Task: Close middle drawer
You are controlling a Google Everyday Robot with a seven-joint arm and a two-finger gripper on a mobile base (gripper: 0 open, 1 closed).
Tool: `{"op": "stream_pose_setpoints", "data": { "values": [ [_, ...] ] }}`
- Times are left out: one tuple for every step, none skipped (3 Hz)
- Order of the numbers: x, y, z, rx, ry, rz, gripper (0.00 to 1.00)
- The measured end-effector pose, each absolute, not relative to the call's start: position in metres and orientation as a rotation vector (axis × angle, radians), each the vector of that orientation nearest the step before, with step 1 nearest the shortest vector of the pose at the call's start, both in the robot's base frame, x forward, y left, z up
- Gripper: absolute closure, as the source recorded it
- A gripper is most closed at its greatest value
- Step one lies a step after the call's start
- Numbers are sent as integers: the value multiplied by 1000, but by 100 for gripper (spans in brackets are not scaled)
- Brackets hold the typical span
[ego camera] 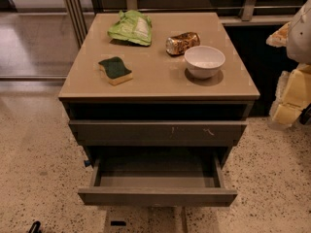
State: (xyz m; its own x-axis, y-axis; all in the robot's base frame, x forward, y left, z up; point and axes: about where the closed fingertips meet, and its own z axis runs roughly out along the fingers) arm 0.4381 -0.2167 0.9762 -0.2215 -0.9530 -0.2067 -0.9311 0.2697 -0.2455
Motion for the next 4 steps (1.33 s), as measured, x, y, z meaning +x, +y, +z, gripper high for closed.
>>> {"op": "stream_pose_setpoints", "data": {
  "values": [
    [437, -215, 978, -1724, 2225, -109, 0],
    [430, -207, 987, -1719, 2185, -173, 0],
    [384, -192, 977, -1581, 2144, -147, 0],
    [354, -202, 930, -1423, 2153, -50, 0]
  ]
}}
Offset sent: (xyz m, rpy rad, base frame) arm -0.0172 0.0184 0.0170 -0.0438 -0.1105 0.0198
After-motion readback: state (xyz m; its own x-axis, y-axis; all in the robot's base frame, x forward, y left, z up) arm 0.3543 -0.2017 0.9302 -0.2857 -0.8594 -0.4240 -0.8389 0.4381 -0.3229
